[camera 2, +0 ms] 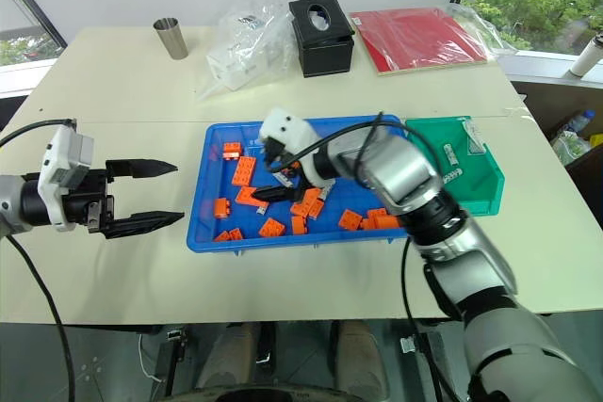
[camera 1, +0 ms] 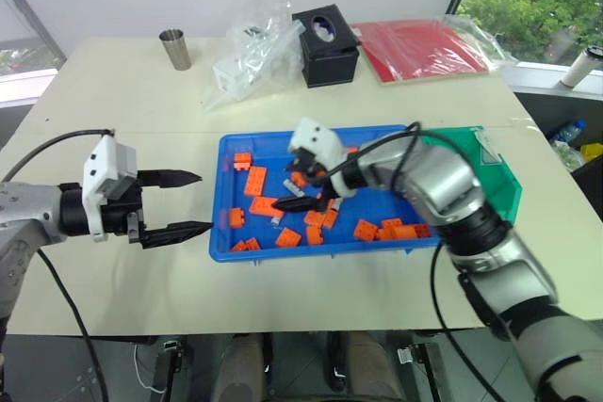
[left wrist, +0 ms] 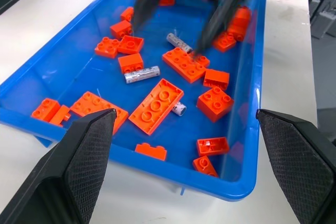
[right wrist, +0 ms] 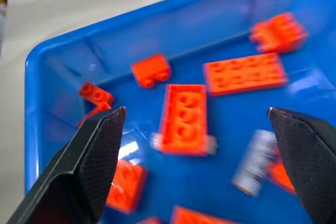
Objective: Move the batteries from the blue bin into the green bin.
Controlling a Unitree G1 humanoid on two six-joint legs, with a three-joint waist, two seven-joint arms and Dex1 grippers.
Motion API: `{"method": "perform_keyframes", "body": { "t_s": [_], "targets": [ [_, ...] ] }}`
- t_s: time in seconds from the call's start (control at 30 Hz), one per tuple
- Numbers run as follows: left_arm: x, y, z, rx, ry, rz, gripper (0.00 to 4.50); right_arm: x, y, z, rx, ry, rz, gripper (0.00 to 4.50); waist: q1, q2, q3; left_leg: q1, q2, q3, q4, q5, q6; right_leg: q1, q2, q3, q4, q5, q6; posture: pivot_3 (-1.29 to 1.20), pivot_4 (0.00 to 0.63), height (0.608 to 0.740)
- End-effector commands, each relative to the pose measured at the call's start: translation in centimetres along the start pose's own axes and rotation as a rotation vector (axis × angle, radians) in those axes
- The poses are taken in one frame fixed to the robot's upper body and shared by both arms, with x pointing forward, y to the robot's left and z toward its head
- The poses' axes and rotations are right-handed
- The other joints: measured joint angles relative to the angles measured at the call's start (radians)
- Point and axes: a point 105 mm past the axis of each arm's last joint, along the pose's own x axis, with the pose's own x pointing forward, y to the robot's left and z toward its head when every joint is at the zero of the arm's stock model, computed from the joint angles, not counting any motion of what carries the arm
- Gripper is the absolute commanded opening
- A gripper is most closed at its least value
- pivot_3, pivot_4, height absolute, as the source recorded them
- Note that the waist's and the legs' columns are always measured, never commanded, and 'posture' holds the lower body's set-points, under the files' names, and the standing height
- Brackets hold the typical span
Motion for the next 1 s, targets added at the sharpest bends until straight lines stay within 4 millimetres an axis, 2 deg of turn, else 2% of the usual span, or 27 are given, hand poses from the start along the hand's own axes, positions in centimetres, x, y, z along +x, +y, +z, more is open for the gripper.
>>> {"method": "perform_keyframes", "body": {
  "t_s": [0.03, 0.4, 0.5, 0.63, 0.67, 0.83, 1.0],
  "targets": [
    [0.2, -0.5, 0.9, 0.043, -0.010, -0.019, 4.50, 1.3, 0.1, 0.4, -0.033, 0.012, -0.024, 4.45, -0.002, -0.001, 0.000, 0.000, 0.000, 0.000, 0.000, 0.000, 0.000, 0.000, 0.000, 0.000, 0.000, 0.000, 0.000, 0.00, 0.150, 0.736],
    [0.5, -0.4, 1.4, 0.048, -0.022, -0.006, 4.50, 4.0, 0.3, -1.4, -0.022, 0.073, -0.004, 4.45, -0.005, -0.001, -0.001, 0.001, 0.000, 0.000, 0.000, 0.000, 0.000, 0.000, 0.001, 0.000, 0.001, 0.000, 0.000, 0.00, 0.150, 0.736],
    [0.6, -0.3, 1.5, 0.051, -0.027, -0.003, 4.50, 4.3, 0.4, -1.5, -0.016, 0.073, -0.002, 3.56, -0.004, -0.001, -0.001, 0.001, 0.000, 0.000, -0.001, 0.000, 0.000, 0.000, 0.001, 0.000, 0.001, 0.000, 0.000, 0.00, 0.150, 0.736],
    [0.7, 0.0, 1.7, 0.056, -0.032, 0.000, 4.50, 4.3, 0.5, -1.4, -0.012, 0.066, 0.004, 1.47, -0.004, -0.001, -0.001, 0.001, 0.000, 0.000, 0.000, 0.000, 0.000, 0.000, 0.001, 0.000, 0.000, 0.000, 0.000, 0.00, 0.150, 0.736],
    [0.7, 0.0, 1.7, 0.057, -0.033, 0.000, 4.50, 4.3, 0.5, -1.2, -0.012, 0.059, 0.003, 1.19, -0.005, -0.001, -0.001, 0.001, 0.000, 0.000, -0.001, 0.000, 0.000, 0.000, 0.001, 0.000, 0.001, 0.000, 0.000, 0.00, 0.150, 0.736],
    [0.8, 0.3, 1.8, 0.065, -0.034, 0.002, 4.50, 4.5, 0.4, 0.6, -0.021, 0.003, 0.003, 1.20, -0.006, -0.001, -0.001, 0.001, 0.000, 0.000, -0.001, 0.000, 0.000, 0.000, 0.001, 0.000, 0.001, 0.000, 0.000, 0.00, 0.150, 0.736],
    [1.0, 0.7, 2.0, 0.070, -0.041, 0.002, 4.50, 6.3, -0.4, 3.8, -0.078, -0.086, -0.040, 1.20, -0.009, -0.001, 0.000, 0.001, 0.001, 0.000, -0.001, 0.000, 0.000, 0.000, 0.002, 0.000, 0.001, 0.000, 0.000, 0.00, 0.150, 0.736]
  ]
}}
